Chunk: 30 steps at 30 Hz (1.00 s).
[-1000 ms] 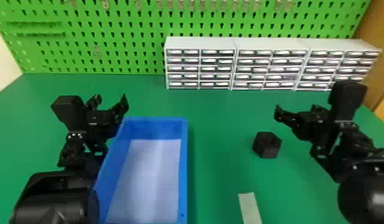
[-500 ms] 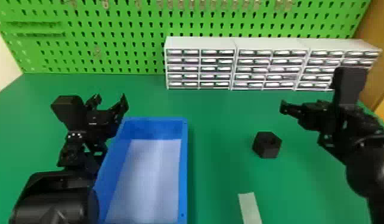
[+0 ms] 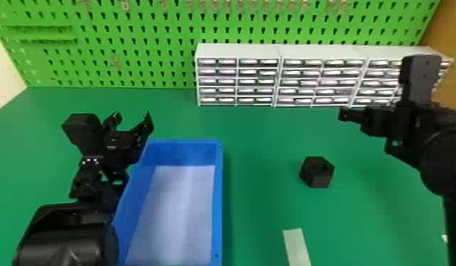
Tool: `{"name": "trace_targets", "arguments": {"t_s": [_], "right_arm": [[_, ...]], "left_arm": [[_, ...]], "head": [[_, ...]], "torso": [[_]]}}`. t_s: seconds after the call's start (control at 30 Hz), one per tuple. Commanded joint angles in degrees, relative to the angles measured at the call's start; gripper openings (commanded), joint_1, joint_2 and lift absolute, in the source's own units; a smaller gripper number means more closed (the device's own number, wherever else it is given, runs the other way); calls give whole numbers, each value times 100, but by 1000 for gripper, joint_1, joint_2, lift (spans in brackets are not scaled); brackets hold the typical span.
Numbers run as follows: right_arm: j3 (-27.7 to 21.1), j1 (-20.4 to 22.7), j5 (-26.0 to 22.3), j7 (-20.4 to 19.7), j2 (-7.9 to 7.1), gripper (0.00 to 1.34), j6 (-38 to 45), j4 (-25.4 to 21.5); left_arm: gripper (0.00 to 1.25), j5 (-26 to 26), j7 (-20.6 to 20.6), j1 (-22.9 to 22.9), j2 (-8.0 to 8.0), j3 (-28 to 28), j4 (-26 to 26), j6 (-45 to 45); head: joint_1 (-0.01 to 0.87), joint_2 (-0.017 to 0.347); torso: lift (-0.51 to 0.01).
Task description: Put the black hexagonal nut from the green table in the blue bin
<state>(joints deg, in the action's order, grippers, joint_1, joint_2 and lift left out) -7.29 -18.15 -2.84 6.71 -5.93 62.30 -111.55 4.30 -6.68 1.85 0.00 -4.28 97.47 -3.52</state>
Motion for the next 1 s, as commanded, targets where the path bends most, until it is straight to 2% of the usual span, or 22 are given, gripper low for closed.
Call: {"name": "trace_targets", "arguments": {"t_s": [0.0, 0.17, 0.33, 0.43, 0.63, 0.97], "right_arm": [[-1, -286, 38, 6, -5, 1167, 388, 204], [35, -593, -129, 6, -84, 1166, 608, 608], [246, -901, -481, 6, -313, 1164, 845, 1030], [333, -1015, -622, 6, -383, 1164, 845, 1258], [404, -1164, -771, 6, -348, 1164, 845, 1663], [852, -1428, -1131, 6, -462, 1164, 748, 2410]], "left_arm": [[739, 0, 0, 17, -15, 15, 0, 0], [739, 0, 0, 17, -15, 6, 0, 9], [739, -9, 0, 17, -15, 15, 0, 9], [739, -9, 0, 17, -15, 24, 0, 9], [739, -9, 0, 17, -15, 15, 0, 18], [739, -9, 26, 17, -15, 50, 0, 18]], "head": [[686, 51], [686, 51], [686, 51], [686, 51], [686, 51], [686, 51]], "torso": [[-97], [-97], [-97], [-97], [-97], [-97]]}}
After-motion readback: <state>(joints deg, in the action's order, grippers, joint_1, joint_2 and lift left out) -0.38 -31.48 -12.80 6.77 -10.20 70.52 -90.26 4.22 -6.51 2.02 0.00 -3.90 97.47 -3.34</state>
